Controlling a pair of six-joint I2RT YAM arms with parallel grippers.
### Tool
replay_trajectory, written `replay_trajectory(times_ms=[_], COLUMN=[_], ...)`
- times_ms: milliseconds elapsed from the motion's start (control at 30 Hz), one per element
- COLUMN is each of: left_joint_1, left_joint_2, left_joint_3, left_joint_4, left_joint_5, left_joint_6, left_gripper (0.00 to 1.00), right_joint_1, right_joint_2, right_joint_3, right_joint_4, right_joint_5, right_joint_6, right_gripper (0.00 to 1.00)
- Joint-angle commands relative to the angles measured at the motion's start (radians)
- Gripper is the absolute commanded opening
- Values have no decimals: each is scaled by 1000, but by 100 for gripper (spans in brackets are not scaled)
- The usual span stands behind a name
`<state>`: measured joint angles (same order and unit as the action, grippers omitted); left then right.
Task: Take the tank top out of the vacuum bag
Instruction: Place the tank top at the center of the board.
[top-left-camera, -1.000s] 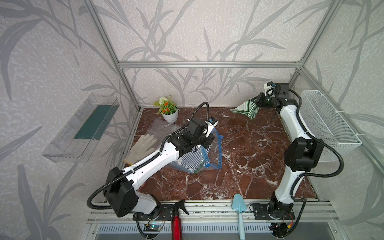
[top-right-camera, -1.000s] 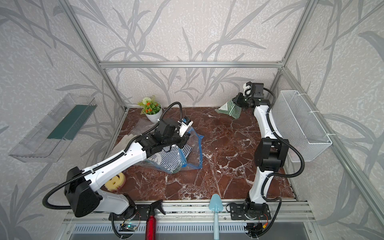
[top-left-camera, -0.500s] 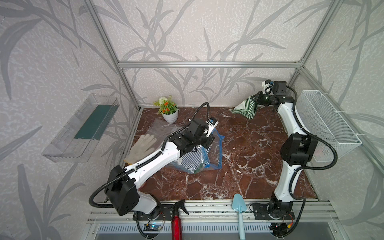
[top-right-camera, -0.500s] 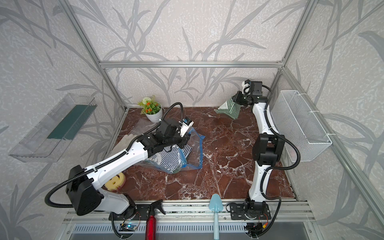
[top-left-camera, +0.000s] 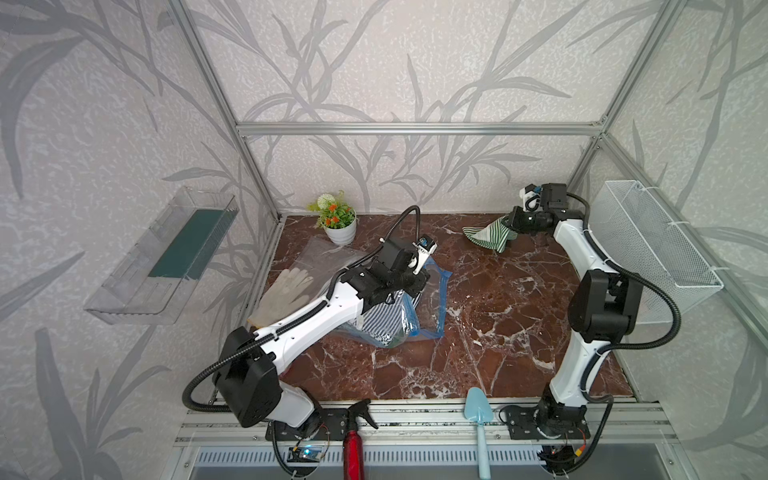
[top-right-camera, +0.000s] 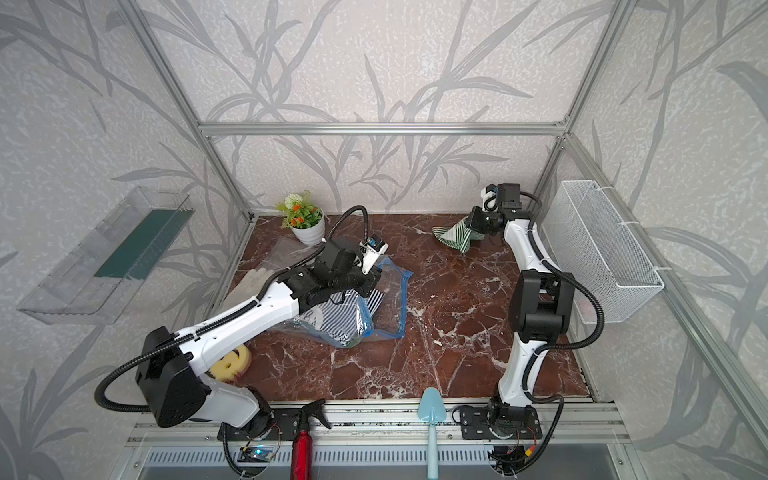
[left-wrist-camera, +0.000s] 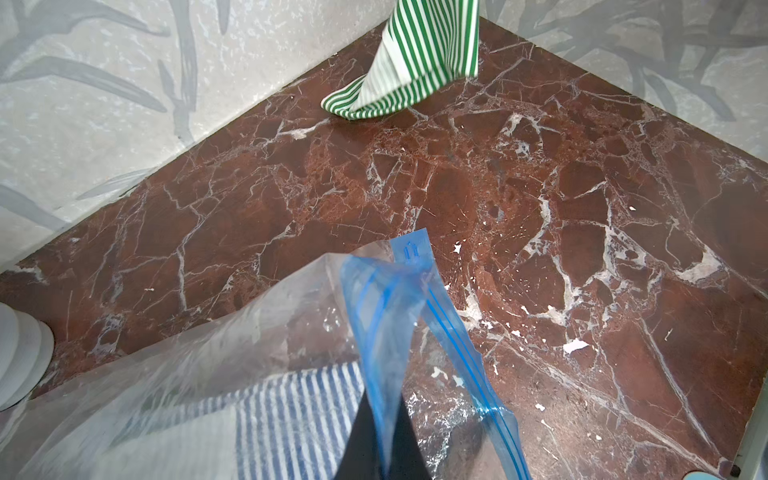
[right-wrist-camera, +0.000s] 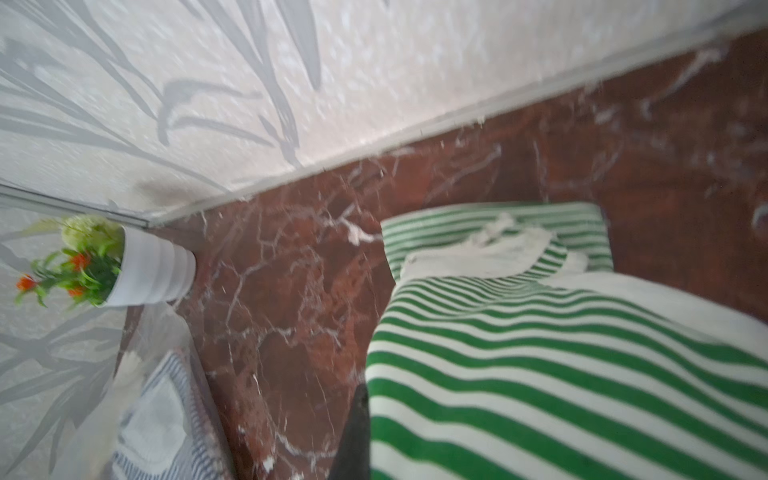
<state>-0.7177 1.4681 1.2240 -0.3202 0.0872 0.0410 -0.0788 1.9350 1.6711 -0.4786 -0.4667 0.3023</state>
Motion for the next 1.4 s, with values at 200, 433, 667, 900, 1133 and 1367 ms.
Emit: replay_trajectory(times_ms=[200, 433, 667, 900, 1133, 1367], left_joint_1=[5, 6, 6, 6, 6, 6], left_joint_2=[-20, -21, -16, -17, -16, -14], left_joint_3=[36, 38, 42, 46, 50, 55], left_joint_4=[2, -5, -8, -14, -18, -22], left_joint_5=[27, 55, 65, 59, 61, 61], left_joint_6=[-10, -16, -26, -26, -29, -38], left_gripper=[0, 0, 0, 0, 0, 0], right_joint_1=[20, 23, 33, 40, 82, 269], right_joint_2=[-184, -216, -271, -345, -478, -434], right_joint_3=[-358, -495, -616, -688, -689, -586], right_joint_4=[149, 157, 192, 149, -52, -193], right_joint_5=[89, 106, 125, 141, 308, 547], right_joint_6=[176, 232, 266, 232, 119, -1], right_gripper=[0, 0, 0, 31, 45, 45])
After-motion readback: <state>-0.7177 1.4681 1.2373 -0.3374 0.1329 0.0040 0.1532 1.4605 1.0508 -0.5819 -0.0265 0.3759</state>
